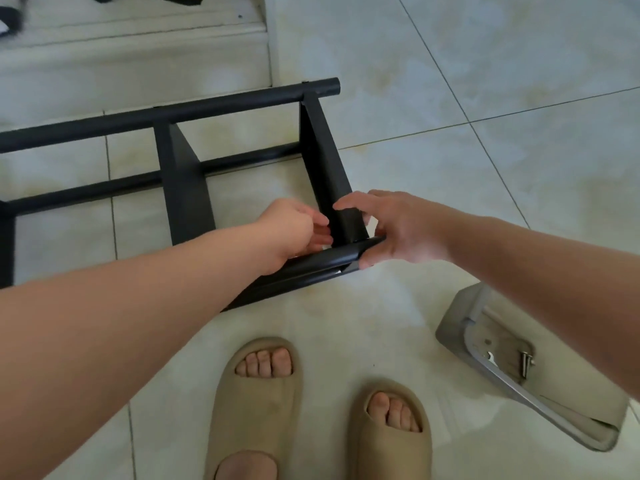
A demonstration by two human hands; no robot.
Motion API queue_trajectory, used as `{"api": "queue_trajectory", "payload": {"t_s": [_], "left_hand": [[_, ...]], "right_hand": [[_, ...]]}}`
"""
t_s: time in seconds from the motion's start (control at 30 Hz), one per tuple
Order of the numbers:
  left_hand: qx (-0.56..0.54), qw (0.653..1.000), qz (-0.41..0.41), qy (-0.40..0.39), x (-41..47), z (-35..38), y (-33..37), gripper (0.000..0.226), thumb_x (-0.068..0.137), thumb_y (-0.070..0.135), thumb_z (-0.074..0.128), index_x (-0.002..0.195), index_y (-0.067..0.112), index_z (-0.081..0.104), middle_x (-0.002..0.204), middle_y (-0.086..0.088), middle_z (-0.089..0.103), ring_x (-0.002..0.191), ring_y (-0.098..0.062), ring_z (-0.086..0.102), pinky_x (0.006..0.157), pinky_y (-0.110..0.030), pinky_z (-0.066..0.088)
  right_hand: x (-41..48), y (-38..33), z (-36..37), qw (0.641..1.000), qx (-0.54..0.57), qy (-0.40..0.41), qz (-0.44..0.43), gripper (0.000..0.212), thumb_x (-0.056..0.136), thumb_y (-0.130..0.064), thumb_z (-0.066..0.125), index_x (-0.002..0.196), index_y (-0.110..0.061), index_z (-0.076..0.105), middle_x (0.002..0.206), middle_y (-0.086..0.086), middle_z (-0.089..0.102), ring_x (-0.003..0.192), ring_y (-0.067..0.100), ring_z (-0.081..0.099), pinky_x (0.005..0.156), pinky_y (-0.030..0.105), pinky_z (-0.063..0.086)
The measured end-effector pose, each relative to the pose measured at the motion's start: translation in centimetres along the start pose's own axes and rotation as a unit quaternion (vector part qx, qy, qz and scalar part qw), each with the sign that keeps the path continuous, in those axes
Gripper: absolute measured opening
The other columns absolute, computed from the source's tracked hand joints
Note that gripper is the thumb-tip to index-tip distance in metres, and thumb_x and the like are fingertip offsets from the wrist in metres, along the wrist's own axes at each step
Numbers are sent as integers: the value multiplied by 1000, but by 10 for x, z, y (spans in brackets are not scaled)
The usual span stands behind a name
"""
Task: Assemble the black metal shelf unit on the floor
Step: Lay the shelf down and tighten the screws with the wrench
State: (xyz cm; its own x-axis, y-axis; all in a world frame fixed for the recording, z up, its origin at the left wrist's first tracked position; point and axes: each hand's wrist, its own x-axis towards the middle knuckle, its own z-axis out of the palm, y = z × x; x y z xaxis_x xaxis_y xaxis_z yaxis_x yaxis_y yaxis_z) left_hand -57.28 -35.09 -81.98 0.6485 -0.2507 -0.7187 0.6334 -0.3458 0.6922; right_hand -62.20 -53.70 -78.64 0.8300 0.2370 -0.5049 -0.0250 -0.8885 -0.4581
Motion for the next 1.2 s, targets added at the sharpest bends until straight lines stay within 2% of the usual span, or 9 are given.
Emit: {"api": "queue_trajectory", "payload": {"t_s": [0.27,0.33,0.4,0.47,0.53,0.63,0.8,0.93,1.2], "left_hand": [[91,989,19,-113,0,8,-6,17,101,5,52,108,3,67,102,-17,75,79,-18,76,55,-20,56],[99,988,18,-113,2,9,-15,16,99,6,56,104,1,70,95,-17,75,66,-14,73,53,-18,53],[136,983,24,-122,6,8,-21,11,95,11,64,95,8,74,88,-12,77,67,-14,72,62,-21,55],[158,978,29,-132,7,8,-23,7,89,18,70,88,15,76,81,-4,77,68,-12,72,65,-21,55],[133,981,19,-139,8,9,-21,6,87,15,70,83,17,75,75,0,76,63,-9,70,52,-15,49],[77,986,-3,-148,8,13,-17,12,88,3,63,82,11,71,68,-3,74,58,-9,71,45,-13,45],[46,985,-15,-163,15,17,-16,16,88,-4,61,79,7,68,68,-6,73,57,-11,71,50,-16,51],[98,979,-14,-178,17,15,-18,15,86,0,65,75,9,67,50,2,63,41,-6,59,43,-12,42],[142,974,1,-176,25,16,-25,12,83,7,67,74,15,67,60,-1,58,47,-10,50,48,-16,40]], "right_hand": [[-16,-1,19,999,42,14,-10,83,67,-38,92,138,-43,48,101,-3,57,77,10,61,75,27,49],[-19,3,22,999,35,22,-9,93,66,-43,92,144,-41,42,108,-3,54,79,10,61,73,25,47],[-18,5,18,999,-41,32,-12,111,63,-60,86,154,-39,27,124,-5,45,89,7,53,78,27,43],[-14,6,13,982,-176,54,-30,130,54,-82,71,160,-33,13,147,-2,29,121,17,39,96,31,40],[-5,6,6,965,-253,38,-53,145,46,-95,56,162,-27,1,165,-3,-2,151,20,3,120,36,17],[14,2,-4,952,-298,-21,-75,158,42,-104,45,158,-21,-21,159,-5,-41,144,11,-41,121,35,-18],[29,5,-7,945,-301,-52,-113,160,43,-107,43,153,-19,-33,154,-6,-48,144,9,-40,123,37,-17],[29,10,-3,949,-287,-44,-122,155,46,-105,44,149,-24,-39,153,-10,-49,143,6,-40,122,33,-14],[31,15,3,948,-291,-24,-129,151,48,-104,41,148,-25,-40,156,-6,-46,146,11,-38,123,35,-9]]}}
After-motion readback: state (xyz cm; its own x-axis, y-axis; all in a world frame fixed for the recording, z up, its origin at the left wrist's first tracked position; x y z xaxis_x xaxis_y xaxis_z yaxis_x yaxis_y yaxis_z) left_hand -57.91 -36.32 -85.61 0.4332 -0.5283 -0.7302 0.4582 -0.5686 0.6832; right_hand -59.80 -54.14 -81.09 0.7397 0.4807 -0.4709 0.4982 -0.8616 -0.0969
